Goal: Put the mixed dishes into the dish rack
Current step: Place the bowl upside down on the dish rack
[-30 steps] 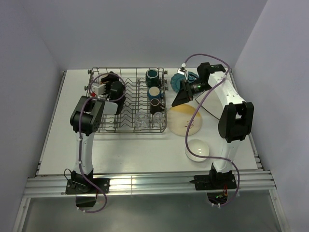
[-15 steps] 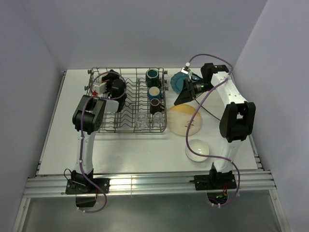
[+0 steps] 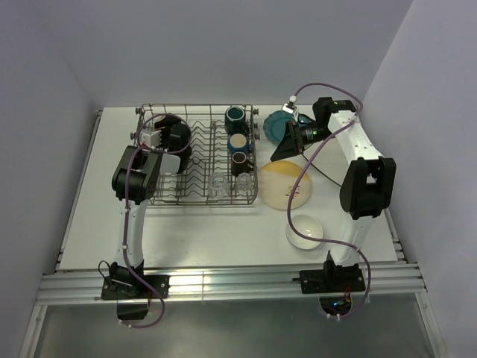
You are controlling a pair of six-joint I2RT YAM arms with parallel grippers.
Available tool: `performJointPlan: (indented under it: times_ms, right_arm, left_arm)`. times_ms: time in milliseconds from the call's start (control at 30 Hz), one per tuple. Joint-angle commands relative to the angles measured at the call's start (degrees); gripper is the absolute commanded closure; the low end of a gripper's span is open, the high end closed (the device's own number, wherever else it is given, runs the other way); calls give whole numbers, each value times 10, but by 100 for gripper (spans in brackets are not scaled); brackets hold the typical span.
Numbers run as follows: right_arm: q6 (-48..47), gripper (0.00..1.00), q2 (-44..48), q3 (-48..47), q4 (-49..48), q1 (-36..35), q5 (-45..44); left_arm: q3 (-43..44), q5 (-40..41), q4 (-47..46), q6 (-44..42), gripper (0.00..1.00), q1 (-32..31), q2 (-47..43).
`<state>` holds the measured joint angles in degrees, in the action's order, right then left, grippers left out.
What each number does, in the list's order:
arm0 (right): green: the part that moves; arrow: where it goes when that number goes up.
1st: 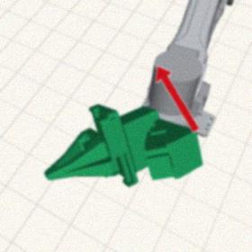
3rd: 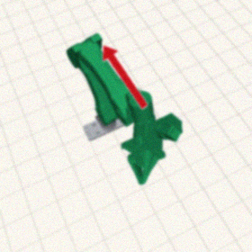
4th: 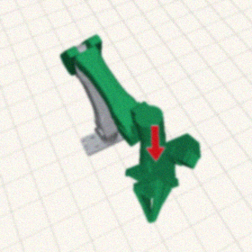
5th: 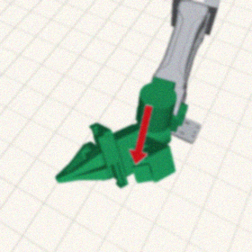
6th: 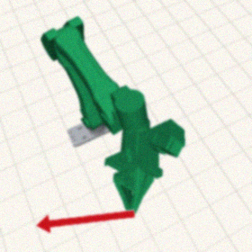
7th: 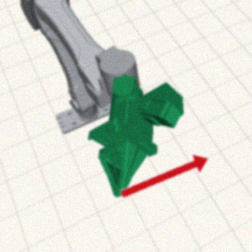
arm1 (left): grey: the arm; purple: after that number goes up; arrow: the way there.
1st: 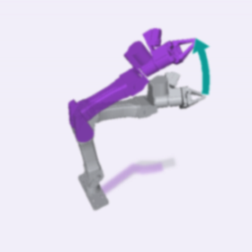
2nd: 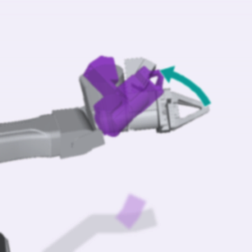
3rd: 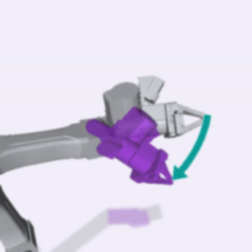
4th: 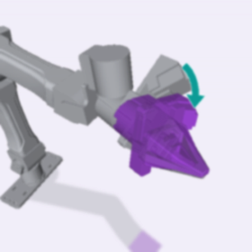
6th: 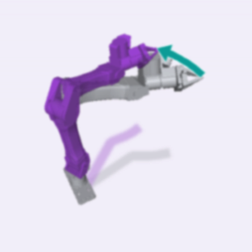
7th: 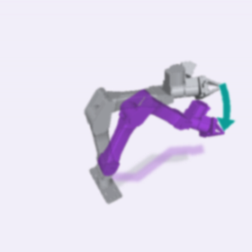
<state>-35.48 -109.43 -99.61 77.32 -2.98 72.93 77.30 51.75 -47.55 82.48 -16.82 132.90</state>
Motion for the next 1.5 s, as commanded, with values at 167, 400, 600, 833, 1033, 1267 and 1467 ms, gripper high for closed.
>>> performJointPlan:
  times_ms: [167, 400, 600, 833, 1033, 1267, 1467]
  right_arm:
    - [-5, 32, 8, -1, 54, 6, 20]
    - [-3, 32, 8, 0, 54, 10, 24]
    - [-3, 32, 9, 2, 54, 10, 27]
    - [-3, 32, 11, 2, 54, 10, 29]
    - [-3, 32, 14, 3, 54, 10, 35]
    - [-2, 32, 26, 4, 54, 10, 37]
    - [-3, 32, 35, 10, 54, 10, 39]
  left_arm:
    - [20, -12, -33, 26, 42, 13, -11]
    - [20, -16, -16, 40, 34, 14, -10]
    - [20, -22, -11, 44, 22, 14, -9]
    - [3, -24, 1, 51, 11, 12, -27]
    - [-18, -23, 37, 76, 3, 9, -60]
    - [-32, -50, 128, 121, 1, 8, -95]
    - [-31, -78, 219, 149, 1, 9, -118]
